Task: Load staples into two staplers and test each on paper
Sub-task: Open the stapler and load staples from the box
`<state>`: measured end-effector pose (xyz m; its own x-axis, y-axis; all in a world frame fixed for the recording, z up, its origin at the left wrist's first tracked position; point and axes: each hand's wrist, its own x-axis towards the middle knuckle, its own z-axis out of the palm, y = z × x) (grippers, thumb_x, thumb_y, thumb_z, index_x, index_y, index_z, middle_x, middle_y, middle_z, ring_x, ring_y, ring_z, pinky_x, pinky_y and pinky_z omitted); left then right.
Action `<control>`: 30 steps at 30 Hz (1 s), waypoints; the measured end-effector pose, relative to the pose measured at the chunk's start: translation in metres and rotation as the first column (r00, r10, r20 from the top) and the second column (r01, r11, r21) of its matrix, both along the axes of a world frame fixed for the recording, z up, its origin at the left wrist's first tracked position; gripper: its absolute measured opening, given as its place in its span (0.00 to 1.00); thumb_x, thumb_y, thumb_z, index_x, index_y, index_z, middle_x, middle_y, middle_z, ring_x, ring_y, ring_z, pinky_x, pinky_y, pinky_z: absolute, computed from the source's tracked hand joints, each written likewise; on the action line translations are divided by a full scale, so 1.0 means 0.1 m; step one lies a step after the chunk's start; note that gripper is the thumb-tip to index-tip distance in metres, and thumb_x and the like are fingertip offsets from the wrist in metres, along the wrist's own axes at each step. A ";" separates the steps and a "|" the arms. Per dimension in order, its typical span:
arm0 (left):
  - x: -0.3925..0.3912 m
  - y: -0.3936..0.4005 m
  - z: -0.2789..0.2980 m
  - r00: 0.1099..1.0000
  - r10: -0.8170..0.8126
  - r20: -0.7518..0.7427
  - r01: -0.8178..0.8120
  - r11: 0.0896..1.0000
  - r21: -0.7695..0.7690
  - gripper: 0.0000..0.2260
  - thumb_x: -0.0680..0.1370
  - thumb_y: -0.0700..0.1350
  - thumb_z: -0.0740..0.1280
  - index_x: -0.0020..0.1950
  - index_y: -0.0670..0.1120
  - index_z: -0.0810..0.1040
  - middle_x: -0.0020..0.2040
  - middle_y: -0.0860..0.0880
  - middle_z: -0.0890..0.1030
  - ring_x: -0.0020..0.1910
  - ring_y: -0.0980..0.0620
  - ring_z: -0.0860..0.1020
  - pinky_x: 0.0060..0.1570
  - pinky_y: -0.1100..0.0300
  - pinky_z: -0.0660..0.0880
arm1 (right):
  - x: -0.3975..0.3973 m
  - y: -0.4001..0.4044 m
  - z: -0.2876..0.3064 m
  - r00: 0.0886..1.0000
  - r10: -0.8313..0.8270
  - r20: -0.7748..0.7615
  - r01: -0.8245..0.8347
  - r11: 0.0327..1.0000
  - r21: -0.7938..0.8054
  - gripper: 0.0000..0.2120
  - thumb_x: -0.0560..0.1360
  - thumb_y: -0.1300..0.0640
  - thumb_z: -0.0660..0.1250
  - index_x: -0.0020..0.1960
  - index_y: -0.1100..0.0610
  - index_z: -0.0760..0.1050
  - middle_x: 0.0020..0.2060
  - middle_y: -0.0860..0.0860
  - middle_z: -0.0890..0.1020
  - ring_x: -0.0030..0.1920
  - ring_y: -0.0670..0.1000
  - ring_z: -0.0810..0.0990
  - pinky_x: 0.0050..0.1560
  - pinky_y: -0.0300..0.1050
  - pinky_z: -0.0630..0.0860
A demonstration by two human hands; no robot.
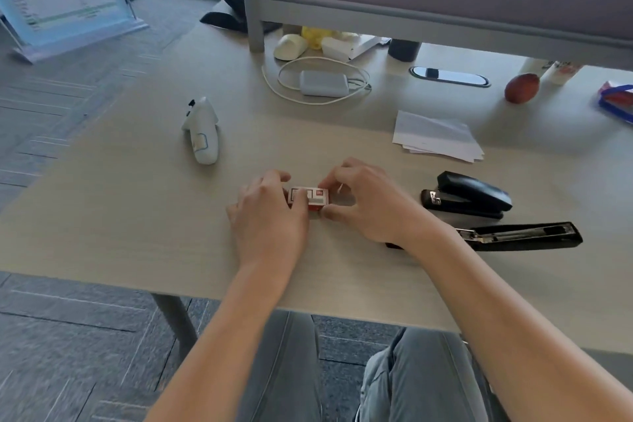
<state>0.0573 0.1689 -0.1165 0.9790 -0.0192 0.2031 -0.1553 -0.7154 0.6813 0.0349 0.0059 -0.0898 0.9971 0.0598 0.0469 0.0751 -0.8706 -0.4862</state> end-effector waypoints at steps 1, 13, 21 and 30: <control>0.00 -0.02 0.00 1.000 -0.001 -0.006 0.001 1.000 0.006 0.13 0.78 0.51 0.67 0.61 0.51 0.79 0.55 0.50 0.84 0.59 0.45 0.78 0.59 0.49 0.68 | 0.00 0.00 -0.01 1.000 0.004 0.002 -0.004 1.000 0.001 0.14 0.74 0.50 0.76 0.58 0.52 0.83 0.51 0.51 0.79 0.53 0.53 0.78 0.58 0.49 0.74; -0.11 0.02 -0.03 0.995 -0.087 0.039 0.085 0.995 0.042 0.11 0.78 0.49 0.67 0.60 0.52 0.81 0.55 0.47 0.80 0.57 0.44 0.75 0.58 0.48 0.71 | -0.25 -0.17 0.03 0.999 0.006 0.036 -0.005 1.000 -0.019 0.14 0.72 0.52 0.78 0.57 0.53 0.83 0.47 0.49 0.81 0.48 0.51 0.80 0.55 0.52 0.77; -0.25 -0.07 -0.11 0.944 -0.317 0.093 0.297 0.938 0.179 0.19 0.75 0.45 0.69 0.66 0.49 0.79 0.63 0.49 0.79 0.65 0.46 0.72 0.61 0.50 0.65 | -0.34 -0.19 -0.01 0.997 -0.027 0.072 0.025 0.999 0.031 0.16 0.72 0.52 0.78 0.58 0.52 0.80 0.47 0.47 0.82 0.47 0.48 0.80 0.52 0.49 0.78; -0.22 -0.06 -0.15 0.942 -0.313 0.121 0.288 0.940 0.184 0.15 0.77 0.47 0.68 0.64 0.51 0.79 0.62 0.52 0.79 0.64 0.48 0.71 0.63 0.52 0.64 | -0.25 -0.18 0.10 0.997 -0.056 0.045 0.060 0.993 -0.103 0.04 0.77 0.50 0.71 0.47 0.46 0.85 0.45 0.43 0.80 0.46 0.47 0.81 0.49 0.52 0.80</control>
